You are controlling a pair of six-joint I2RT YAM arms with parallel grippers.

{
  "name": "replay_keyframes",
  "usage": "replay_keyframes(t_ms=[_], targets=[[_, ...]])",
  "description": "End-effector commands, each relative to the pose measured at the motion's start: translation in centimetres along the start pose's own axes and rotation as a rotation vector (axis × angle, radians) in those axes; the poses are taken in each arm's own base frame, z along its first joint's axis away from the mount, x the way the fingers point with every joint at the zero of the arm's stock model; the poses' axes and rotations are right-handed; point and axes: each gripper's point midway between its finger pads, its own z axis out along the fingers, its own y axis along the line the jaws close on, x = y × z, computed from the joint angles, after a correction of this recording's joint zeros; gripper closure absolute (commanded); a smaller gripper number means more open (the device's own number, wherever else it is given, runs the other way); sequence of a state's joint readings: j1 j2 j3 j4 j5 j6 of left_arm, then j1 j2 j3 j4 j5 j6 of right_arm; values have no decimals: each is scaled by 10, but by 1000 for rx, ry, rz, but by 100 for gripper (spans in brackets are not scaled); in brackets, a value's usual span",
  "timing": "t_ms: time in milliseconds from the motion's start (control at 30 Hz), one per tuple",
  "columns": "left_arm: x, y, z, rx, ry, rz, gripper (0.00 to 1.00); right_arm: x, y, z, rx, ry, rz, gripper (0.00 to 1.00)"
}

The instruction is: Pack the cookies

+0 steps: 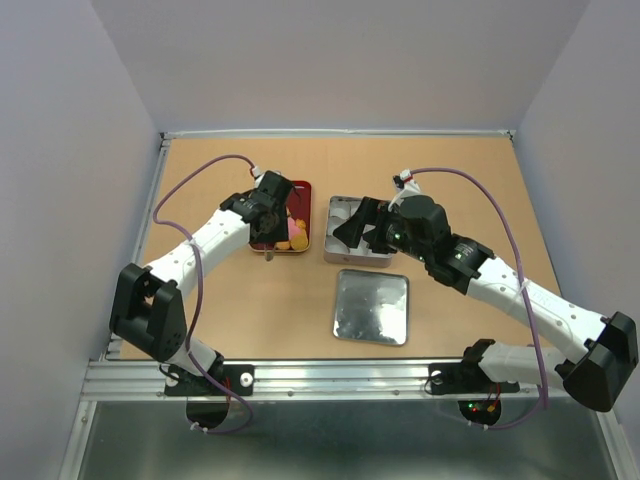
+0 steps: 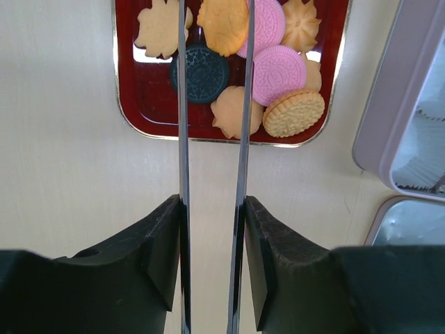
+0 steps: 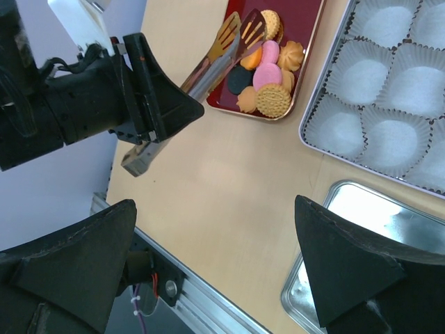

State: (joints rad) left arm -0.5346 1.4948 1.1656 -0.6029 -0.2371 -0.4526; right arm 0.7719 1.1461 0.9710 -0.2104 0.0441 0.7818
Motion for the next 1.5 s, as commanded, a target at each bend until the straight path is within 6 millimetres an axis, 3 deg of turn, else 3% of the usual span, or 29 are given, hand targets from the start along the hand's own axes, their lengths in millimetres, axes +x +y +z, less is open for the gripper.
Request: replay_keyframes(t_ms=[0,167,333,500,733,867,1067,1300,1467], targets=[[-28,-2,-25,14,-68,-11,54,-8,6,-3,-23,-23,-2,0],[-36,-5,-34,32,-84,-14,54,-10,8,-4,-27,-28,-3,0],[-26,-5,-29,36,-55,-14,57,-11,9,-6,-31,-32,-4,0],[-37,-14,-47,101,-89,-36,57,-14,8,-8,-26,-49,-12,0],[-64,-58,-79,210,-139,-1,57,-34,9,-20,-9,-123,-54,0],[-71,-86,-78,251,-139,18,57,-41,9,-31,3,-147,-59,0],[-71,-125,-74,300,-132,52,57,-50,-5,-50,70,-199,-65,0],[-71,-145,-68,328,-176,55,58,-48,-15,-64,97,-211,-64,0],[-71,-146,-58,309,-199,47,58,-45,-18,-68,102,-203,-64,0]])
